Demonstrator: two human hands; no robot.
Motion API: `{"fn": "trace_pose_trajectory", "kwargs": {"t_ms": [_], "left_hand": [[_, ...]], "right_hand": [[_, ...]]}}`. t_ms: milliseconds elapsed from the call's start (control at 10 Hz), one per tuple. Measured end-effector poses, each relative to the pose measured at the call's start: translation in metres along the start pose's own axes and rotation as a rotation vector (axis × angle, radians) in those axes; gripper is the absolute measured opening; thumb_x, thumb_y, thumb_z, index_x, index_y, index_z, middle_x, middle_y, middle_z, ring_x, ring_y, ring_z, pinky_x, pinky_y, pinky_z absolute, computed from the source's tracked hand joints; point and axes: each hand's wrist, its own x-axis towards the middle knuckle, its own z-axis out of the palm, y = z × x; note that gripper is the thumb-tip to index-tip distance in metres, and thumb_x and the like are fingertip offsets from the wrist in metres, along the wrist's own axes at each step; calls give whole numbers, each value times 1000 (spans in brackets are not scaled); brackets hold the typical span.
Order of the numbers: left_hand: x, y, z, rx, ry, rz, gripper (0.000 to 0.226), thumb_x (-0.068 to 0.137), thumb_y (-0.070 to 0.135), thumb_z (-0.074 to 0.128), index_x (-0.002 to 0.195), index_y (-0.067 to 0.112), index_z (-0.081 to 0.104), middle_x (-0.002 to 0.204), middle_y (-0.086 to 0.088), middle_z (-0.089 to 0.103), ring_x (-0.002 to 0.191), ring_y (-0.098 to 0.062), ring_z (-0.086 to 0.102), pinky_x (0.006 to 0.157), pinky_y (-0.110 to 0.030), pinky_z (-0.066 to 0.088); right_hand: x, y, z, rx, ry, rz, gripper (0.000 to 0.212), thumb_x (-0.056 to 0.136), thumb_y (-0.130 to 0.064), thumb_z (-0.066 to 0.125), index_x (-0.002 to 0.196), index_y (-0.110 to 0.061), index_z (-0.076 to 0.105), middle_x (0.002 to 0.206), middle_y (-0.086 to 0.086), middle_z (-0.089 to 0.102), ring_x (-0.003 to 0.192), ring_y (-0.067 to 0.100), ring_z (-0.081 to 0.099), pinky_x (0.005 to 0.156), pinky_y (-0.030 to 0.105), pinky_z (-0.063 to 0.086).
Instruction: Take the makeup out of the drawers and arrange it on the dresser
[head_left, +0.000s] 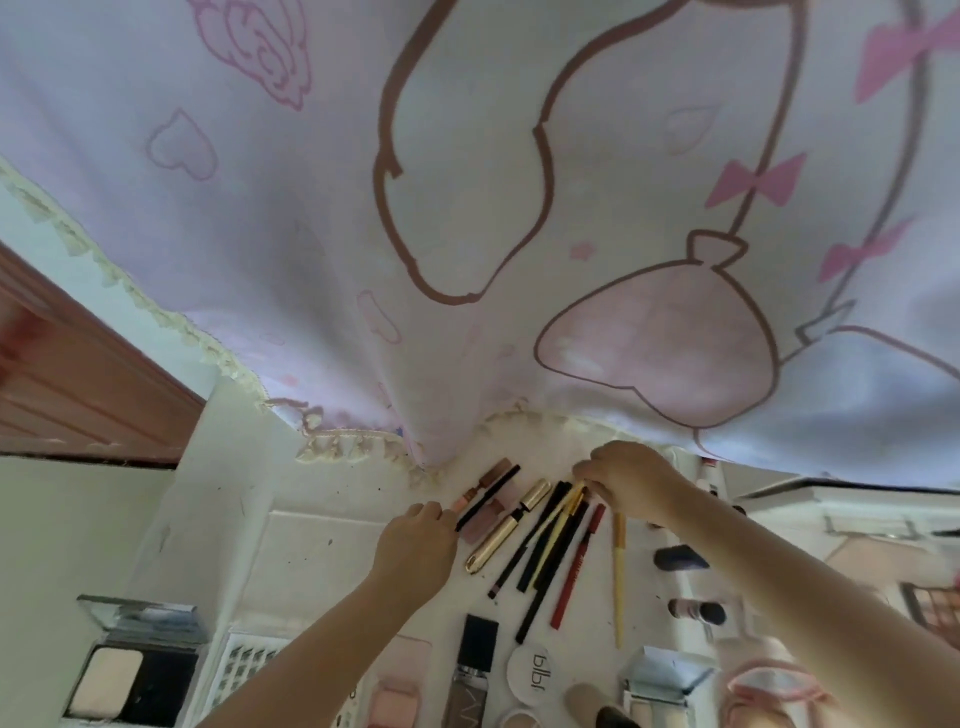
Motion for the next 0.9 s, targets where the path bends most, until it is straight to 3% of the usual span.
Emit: {"fn": "trace_pose_trajectory", "kwargs": {"t_ms": [100,200,300,400,500,600,700,800,900], "left_hand": [[1,14,-10,-57,-42,16,21,80,25,67,97,14,66,96,-5,65,82,-15,62,60,-22,46],[0,27,-13,-113,-121,27,45,98,20,33,142,20,28,143,-4,37,119,-21,46,88,-29,44],[-5,36,-13,-95,-46,50,53,94,27,47,143,17,30,146,0,38,132,-17,37,99,-24,38],[-13,40,-19,84,51,185,44,41,39,87,79,19,76,103,2,72,100,-10,65,113,-16,-5],[-21,43,-19,30,-75,206,30,41,42,87,55,23,69,99,4,72,96,-8,68,109,-2,3],[-26,40,-12,-19,-71,167,28,94,31,47,114,14,59,143,0,39,130,-14,41,98,-18,40],[-28,41,-16,-79,-133,156,33,100,27,31,125,15,48,145,0,32,133,-12,34,97,-22,40],[-29,45,-24,-105,-123,112,32,100,27,31,124,16,49,143,0,34,123,-11,43,95,-21,41],[-31,45,-18,-106,-108,116,30,98,27,36,119,14,54,141,-1,39,126,-14,43,99,-23,39]], "right_hand": [[-20,7,16,-51,-43,47,38,94,-10,39,130,-21,46,111,6,59,106,24,54,81,28,39],[-30,4,27,-123,-104,66,43,90,-1,41,131,-16,45,109,10,59,103,29,56,84,33,43],[-33,-5,33,-153,-187,79,31,89,1,41,116,-5,54,111,14,60,103,30,56,84,34,44],[-39,-17,33,-149,-231,122,25,89,2,42,108,-1,57,115,16,59,105,30,56,87,34,45],[-42,-25,36,-123,-264,145,29,91,-1,40,117,0,53,134,23,45,115,35,50,92,37,44],[-43,-27,41,-60,-229,155,36,89,-2,43,125,-2,48,140,23,36,118,37,47,94,39,45],[-49,-27,43,-17,-153,141,40,89,0,43,129,-5,46,133,16,45,120,32,44,98,38,39],[-59,-24,43,28,-65,153,44,88,2,42,131,-8,44,130,12,48,119,28,44,99,35,37],[-74,-25,40,68,-34,165,41,90,-2,41,130,-9,46,125,10,51,115,25,45,96,33,38]]}}
